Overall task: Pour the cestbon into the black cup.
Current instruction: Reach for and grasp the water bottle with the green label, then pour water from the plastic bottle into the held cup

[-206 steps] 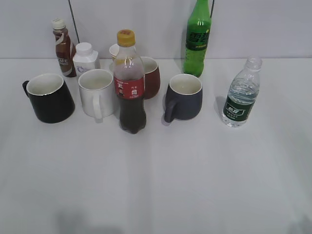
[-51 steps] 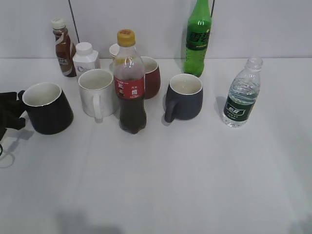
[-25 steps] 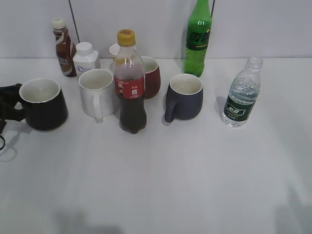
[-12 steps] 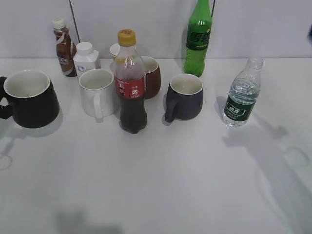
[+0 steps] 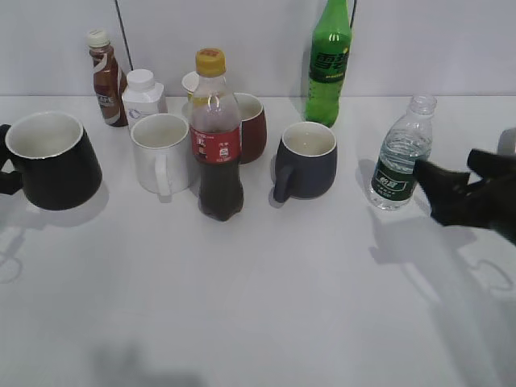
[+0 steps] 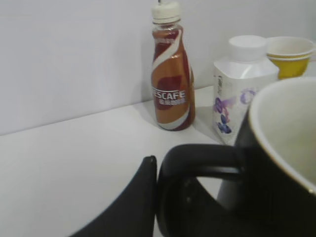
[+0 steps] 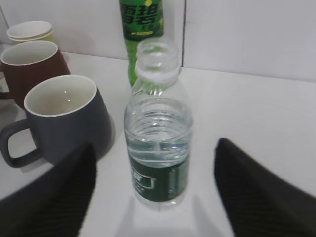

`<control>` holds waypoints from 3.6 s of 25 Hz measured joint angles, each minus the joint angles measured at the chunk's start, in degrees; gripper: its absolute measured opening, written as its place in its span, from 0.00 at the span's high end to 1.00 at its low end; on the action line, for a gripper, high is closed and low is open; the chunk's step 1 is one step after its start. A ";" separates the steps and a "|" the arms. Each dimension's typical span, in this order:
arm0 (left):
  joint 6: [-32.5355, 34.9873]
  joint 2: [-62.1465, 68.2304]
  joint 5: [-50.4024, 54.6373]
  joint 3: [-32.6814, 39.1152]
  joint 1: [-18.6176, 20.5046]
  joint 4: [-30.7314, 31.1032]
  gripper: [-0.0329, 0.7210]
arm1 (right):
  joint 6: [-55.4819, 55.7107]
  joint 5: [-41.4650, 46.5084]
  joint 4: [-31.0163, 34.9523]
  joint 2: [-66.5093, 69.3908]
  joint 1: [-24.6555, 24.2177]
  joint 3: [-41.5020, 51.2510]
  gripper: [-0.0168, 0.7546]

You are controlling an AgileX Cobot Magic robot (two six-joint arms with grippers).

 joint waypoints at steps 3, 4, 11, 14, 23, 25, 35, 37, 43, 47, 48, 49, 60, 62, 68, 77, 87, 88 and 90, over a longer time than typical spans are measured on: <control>-0.07 0.00 -0.07 0.92 -1.12 -0.11 0.89 | 0.00 -4.09 0.86 7.47 0.00 -0.45 0.12; -0.12 0.00 -0.07 1.32 -1.51 -0.15 0.89 | 0.00 -4.23 0.81 9.67 0.00 -0.79 0.12; -0.24 0.00 -0.11 5.39 -5.31 -2.62 0.89 | 0.06 -4.79 -1.58 18.24 0.00 -8.85 0.12; -0.24 -0.20 -0.05 6.76 -5.63 -3.61 0.89 | 1.25 -4.62 -1.76 20.27 0.00 -14.55 0.12; -0.28 -8.03 5.47 7.54 -7.37 -7.65 0.89 | 1.63 0.50 -2.98 23.12 0.00 -22.30 0.32; -0.28 -10.31 8.70 7.54 -9.72 -10.03 0.89 | 1.69 1.60 -4.44 21.84 0.00 -21.31 0.32; -0.34 -14.98 18.34 7.54 -31.19 -21.57 0.89 | -12.59 24.92 -0.04 0.32 11.85 -18.39 0.32; -0.34 -14.98 19.54 7.54 -35.44 -25.41 0.89 | -20.23 28.65 4.96 -2.84 16.51 -18.39 0.32; 4.39 -14.98 22.47 7.54 -43.69 -31.66 0.89 | -40.34 33.39 17.81 -6.20 25.31 -18.35 0.32; 6.96 -14.98 27.40 6.03 -46.86 -34.27 0.89 | -50.77 33.89 23.98 -6.15 29.31 -18.35 0.32; 7.14 -14.98 29.41 5.12 -47.46 -34.43 0.89 | -53.61 33.96 26.14 -6.08 30.12 -18.47 0.32; 7.36 -14.98 31.00 4.35 -48.05 -34.49 0.89 | -57.39 33.96 28.26 -6.01 31.04 -18.51 0.32; 7.73 -14.98 35.60 -0.41 -53.22 -34.10 0.89 | -83.00 34.56 38.17 -5.03 33.25 -19.65 0.32; 7.78 -14.98 36.56 -1.39 -53.93 -34.07 0.89 | -84.44 34.60 38.17 -5.03 33.30 -19.65 0.32; 7.78 -14.93 38.66 -4.41 -54.72 -33.96 0.89 | -92.97 32.60 37.40 -5.03 33.67 -19.65 0.32; 7.78 -14.93 38.91 -4.67 -54.72 -33.96 0.89 | -104.18 26.97 37.29 -5.03 33.67 -19.65 0.32; 7.78 -14.93 38.91 -4.67 -54.72 -33.96 0.89 | -108.76 26.29 34.37 -5.03 33.67 -19.65 0.32; 7.78 -14.93 38.91 -4.67 -54.72 -33.96 0.89 | -108.81 25.72 34.24 -5.03 33.67 -19.65 0.32; 7.78 -14.93 38.91 -4.67 -54.72 -33.96 0.89 | -108.81 24.99 34.04 -5.03 33.67 -19.65 0.32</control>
